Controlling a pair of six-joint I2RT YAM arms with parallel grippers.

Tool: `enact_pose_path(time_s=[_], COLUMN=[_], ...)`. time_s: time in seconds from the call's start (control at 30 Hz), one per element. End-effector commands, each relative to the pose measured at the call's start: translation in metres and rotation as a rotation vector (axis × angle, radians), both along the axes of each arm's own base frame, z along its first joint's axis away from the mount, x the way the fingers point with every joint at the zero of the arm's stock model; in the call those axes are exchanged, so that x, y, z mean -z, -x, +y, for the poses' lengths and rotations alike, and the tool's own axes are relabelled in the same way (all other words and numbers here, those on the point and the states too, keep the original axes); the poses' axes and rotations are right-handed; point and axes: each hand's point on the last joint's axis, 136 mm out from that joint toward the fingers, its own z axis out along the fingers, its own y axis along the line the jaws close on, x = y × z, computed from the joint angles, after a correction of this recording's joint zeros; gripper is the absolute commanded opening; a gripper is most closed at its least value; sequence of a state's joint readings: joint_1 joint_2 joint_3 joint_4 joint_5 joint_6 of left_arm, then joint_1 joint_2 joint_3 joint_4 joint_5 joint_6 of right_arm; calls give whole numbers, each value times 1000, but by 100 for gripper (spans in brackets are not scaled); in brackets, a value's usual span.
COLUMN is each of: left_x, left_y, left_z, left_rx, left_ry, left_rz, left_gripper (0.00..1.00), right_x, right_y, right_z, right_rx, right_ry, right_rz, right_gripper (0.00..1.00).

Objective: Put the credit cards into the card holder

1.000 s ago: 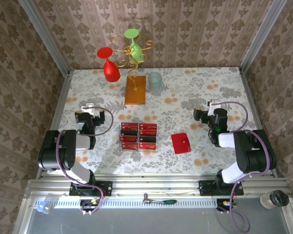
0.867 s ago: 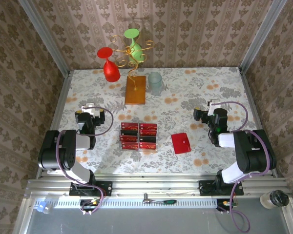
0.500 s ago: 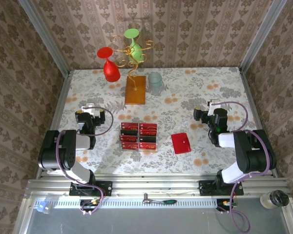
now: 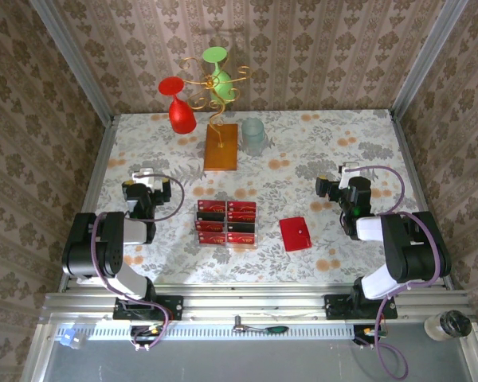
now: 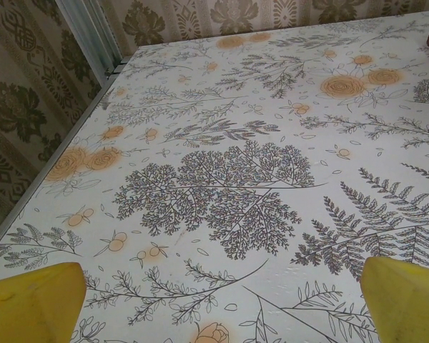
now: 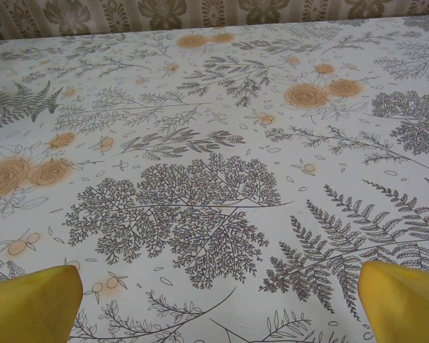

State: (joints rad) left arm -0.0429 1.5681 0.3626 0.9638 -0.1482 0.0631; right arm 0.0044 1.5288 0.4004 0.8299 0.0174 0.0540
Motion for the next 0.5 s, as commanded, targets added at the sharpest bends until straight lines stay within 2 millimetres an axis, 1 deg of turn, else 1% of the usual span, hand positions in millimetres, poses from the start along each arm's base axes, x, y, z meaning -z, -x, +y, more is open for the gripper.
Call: enact_pose_path(time_s=[0.0, 0.13, 0.17, 0.23, 0.3, 0.33, 0.37, 0.43, 0.47], left_x=[-5, -6, -6, -6, -12, -15, -19, -29, -34], left_y=[-5, -4, -4, -4, -5, -5, -6, -5, -4], left_z=[1, -2, -3, -2, 2, 6, 7, 10, 12], left_rx=[3, 19, 29, 31, 7, -5, -10, -24, -36], left_ry=[25, 29, 32, 32, 46, 56, 59, 64, 62], left_rz=[-4, -8, -6, -1, 12, 23, 33, 41, 39], left_gripper=[100, 100, 100, 100, 100, 100, 100, 100, 100], right_x=[-6, -8, -11, -22, -35, -37, -52, -68, -71], right_y=[-6, -5, -6, -7, -8, -9, -8, -8, -6], right_z=[-1, 0, -1, -7, -11, -12, -13, -15, -15], right_rx=[-9, -11, -4, 29, 57, 59, 71, 113, 136], right_ry=[8, 10, 9, 11, 14, 13, 1, -72, -117], right_rz=[-15, -22, -28, 3, 35, 57, 41, 68, 95], right_gripper=[100, 100, 100, 100, 100, 100, 100, 100, 100])
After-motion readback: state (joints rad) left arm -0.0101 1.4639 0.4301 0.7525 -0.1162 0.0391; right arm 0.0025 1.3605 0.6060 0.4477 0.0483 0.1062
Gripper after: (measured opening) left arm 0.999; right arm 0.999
